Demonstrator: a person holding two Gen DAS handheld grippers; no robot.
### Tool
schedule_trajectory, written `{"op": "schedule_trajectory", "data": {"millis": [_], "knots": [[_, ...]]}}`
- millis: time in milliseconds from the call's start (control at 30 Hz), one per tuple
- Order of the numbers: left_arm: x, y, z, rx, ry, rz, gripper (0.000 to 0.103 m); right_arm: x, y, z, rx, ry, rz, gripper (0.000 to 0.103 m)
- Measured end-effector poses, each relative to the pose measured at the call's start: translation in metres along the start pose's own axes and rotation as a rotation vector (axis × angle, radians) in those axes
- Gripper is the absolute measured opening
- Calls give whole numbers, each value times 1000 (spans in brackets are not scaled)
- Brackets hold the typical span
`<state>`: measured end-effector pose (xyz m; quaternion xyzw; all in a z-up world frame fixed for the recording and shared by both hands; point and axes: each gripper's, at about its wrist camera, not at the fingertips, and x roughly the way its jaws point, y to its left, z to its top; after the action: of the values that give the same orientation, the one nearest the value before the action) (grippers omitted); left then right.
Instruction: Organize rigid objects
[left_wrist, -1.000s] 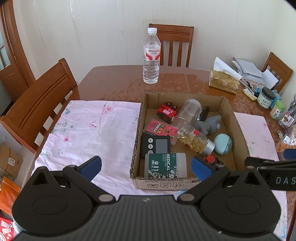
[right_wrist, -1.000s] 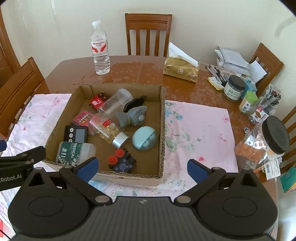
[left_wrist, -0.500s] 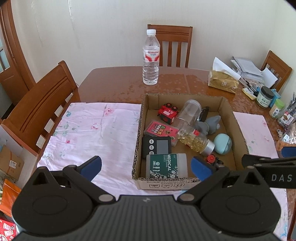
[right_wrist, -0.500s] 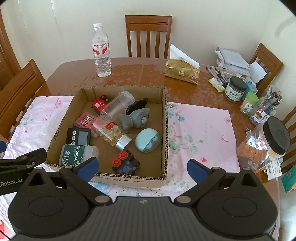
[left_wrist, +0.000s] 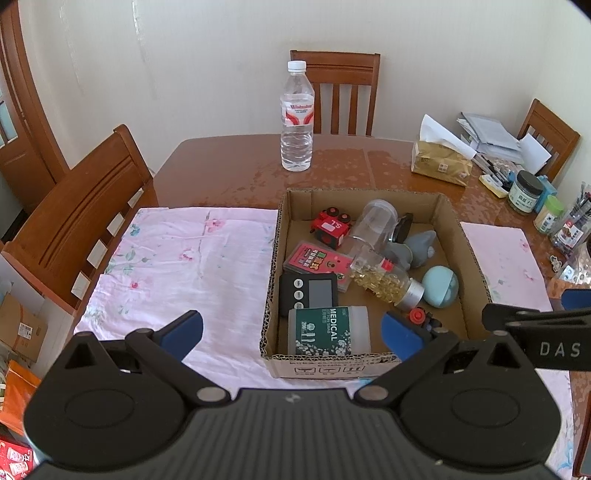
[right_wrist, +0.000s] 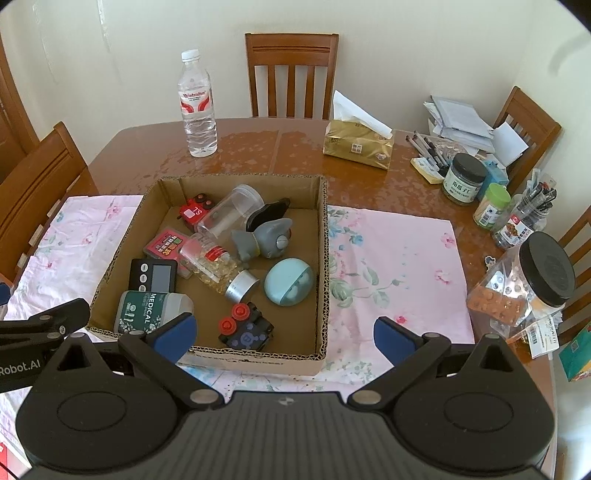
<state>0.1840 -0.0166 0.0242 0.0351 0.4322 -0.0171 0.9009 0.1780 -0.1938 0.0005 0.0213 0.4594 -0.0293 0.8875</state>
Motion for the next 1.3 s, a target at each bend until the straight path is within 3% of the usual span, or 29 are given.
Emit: {"op": "schedule_trajectory", "data": {"millis": [1300], "knots": [[1,-2,2,2,8,-2,102,0,0,2,-2,-2,-16,103]]}}
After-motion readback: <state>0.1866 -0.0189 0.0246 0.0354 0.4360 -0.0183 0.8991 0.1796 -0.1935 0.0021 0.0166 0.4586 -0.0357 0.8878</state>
